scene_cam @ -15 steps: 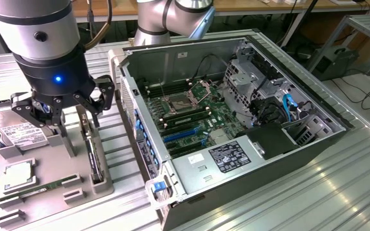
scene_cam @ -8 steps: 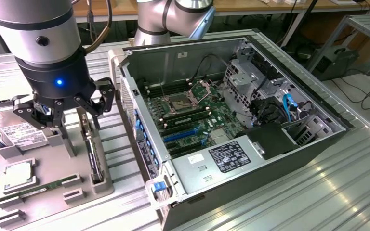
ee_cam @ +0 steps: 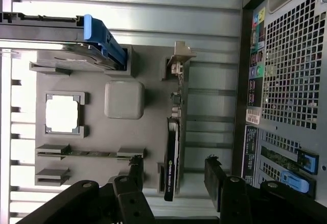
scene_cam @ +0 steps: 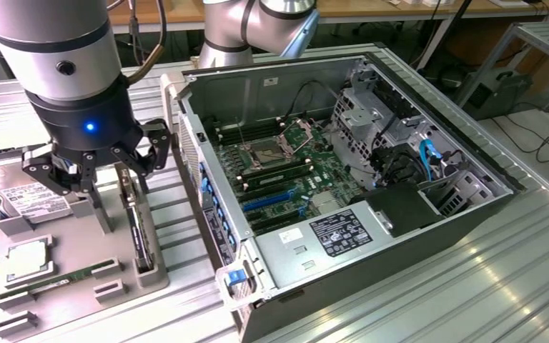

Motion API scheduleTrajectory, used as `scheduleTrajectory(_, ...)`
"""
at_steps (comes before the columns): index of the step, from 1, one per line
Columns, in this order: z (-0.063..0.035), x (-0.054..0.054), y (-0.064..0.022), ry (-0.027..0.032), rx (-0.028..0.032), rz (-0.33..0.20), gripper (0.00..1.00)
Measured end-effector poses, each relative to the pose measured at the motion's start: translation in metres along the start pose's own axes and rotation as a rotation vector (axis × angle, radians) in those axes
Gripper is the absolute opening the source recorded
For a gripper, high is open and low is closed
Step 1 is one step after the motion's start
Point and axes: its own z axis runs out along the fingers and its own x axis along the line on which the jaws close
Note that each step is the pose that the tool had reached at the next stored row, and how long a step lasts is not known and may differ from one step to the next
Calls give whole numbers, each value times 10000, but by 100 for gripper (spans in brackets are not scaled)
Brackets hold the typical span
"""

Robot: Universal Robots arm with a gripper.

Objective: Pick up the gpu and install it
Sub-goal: 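Pick up the gpu and move the gpu toward the slot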

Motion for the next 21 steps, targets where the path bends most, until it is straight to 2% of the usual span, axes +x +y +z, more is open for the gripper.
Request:
scheduleTrajectory(14,102,-4,-1,1,12,-1,60)
scheduleTrajectory(21,125,-3,-2,3,47,-1,60)
